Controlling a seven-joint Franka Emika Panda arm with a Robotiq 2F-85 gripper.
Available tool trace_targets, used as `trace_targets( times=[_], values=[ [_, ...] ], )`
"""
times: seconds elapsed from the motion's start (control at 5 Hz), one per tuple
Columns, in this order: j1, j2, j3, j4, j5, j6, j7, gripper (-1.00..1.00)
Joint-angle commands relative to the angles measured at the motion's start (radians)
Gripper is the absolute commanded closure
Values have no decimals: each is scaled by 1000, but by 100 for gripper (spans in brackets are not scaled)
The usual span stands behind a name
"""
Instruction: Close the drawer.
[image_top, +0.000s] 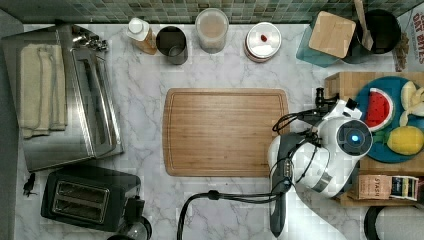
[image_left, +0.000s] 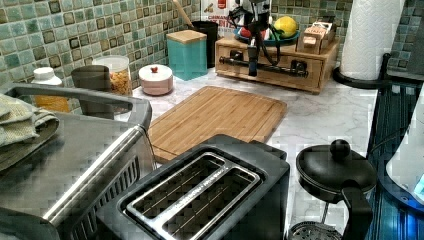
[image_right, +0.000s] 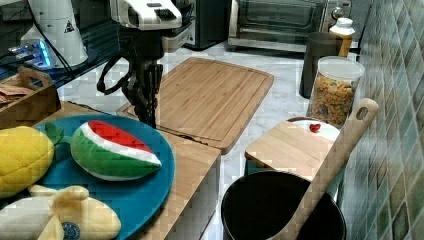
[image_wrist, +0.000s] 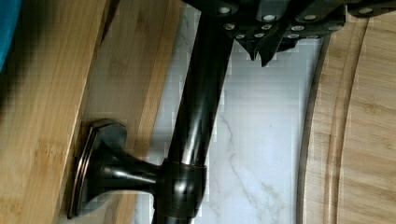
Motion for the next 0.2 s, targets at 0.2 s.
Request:
trace_targets(
  times=[0.2],
  values=[
    [-125,-24,-131,107,-16,40,-18,100]
  ],
)
